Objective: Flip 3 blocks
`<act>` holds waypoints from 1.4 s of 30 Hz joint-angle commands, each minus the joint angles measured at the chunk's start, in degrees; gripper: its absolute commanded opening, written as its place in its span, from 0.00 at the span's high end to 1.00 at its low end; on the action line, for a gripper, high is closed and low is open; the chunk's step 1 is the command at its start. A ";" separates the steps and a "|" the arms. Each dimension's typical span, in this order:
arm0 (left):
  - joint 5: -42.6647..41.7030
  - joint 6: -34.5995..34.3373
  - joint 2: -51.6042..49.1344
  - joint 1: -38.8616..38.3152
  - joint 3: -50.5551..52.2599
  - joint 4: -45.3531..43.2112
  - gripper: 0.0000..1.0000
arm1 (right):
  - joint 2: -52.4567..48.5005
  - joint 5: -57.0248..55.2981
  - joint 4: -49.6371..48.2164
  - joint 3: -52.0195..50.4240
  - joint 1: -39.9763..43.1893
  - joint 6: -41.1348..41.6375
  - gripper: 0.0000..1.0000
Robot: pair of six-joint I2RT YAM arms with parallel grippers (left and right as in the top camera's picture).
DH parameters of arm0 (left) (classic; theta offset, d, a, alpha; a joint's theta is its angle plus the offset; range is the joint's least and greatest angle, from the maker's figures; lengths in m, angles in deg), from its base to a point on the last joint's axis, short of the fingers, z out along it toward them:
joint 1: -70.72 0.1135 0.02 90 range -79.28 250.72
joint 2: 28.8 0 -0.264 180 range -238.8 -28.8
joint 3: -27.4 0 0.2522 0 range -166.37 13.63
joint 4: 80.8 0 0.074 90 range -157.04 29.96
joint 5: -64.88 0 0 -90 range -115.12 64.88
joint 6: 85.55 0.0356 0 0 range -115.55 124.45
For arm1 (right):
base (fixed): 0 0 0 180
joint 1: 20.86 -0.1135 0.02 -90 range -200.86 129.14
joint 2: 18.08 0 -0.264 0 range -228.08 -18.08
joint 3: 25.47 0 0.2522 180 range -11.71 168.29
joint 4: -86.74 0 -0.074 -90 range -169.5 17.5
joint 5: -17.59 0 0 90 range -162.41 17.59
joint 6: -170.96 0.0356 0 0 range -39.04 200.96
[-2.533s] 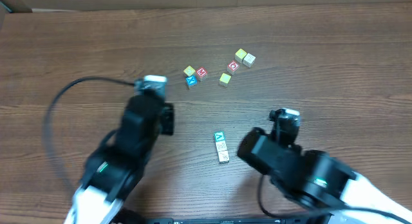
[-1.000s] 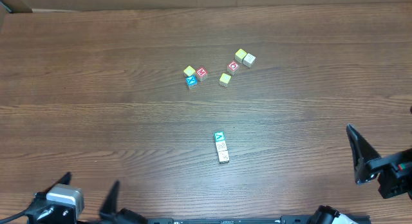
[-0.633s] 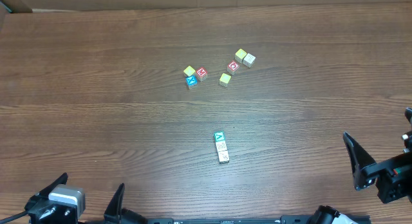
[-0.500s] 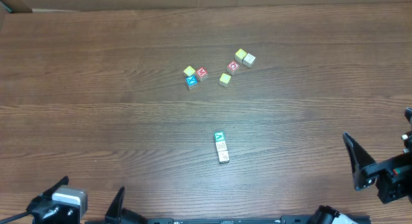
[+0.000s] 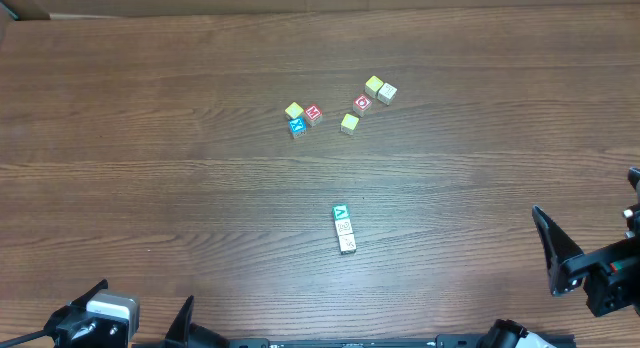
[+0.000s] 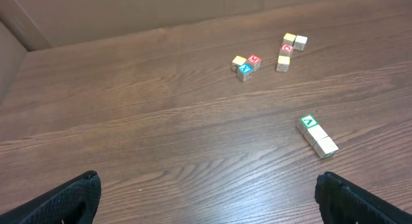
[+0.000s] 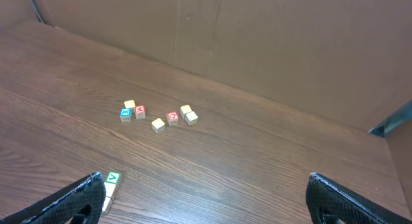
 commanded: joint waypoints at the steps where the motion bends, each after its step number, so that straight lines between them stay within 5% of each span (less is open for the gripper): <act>1: -0.44 1.07 -0.09 -0.07 0.17 0.04 0.00 | 0.04 0.28 -0.11 0.57 0.22 -0.46 0.00; 28: -0.44 1.07 -0.09 -0.07 0.17 0.04 0.00 | 0.04 0.09 -0.09 0.57 1.79 -0.83 0.00; 42: -0.44 1.07 -0.09 -0.07 0.17 0.04 0.00 | 4.33 24.57 -13.20 0.55 35.98 -1.40 0.00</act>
